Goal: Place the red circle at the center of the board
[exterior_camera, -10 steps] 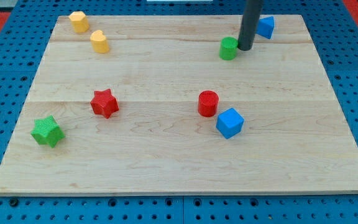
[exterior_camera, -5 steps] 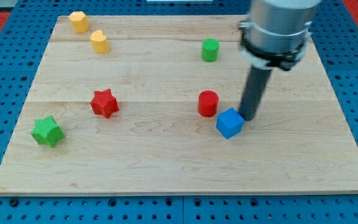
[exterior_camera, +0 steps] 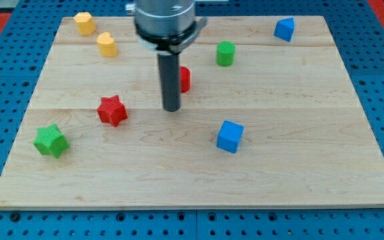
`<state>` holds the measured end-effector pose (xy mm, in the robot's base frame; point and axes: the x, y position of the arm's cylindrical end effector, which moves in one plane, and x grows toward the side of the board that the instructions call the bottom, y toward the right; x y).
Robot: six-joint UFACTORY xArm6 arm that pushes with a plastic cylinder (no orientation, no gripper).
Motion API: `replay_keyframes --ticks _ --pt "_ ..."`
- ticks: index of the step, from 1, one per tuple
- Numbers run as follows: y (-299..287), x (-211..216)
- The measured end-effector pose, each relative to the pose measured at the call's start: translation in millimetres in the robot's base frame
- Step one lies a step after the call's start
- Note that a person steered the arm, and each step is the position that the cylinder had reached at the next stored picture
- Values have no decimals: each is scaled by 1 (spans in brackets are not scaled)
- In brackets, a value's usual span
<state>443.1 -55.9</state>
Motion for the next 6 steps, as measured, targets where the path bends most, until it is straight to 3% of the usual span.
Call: replay_keyframes --ticks 1,2,4,5,6 --pt "-18 0" --pt "20 1" --pt "171 49" --pt "166 87" --pt "107 84"
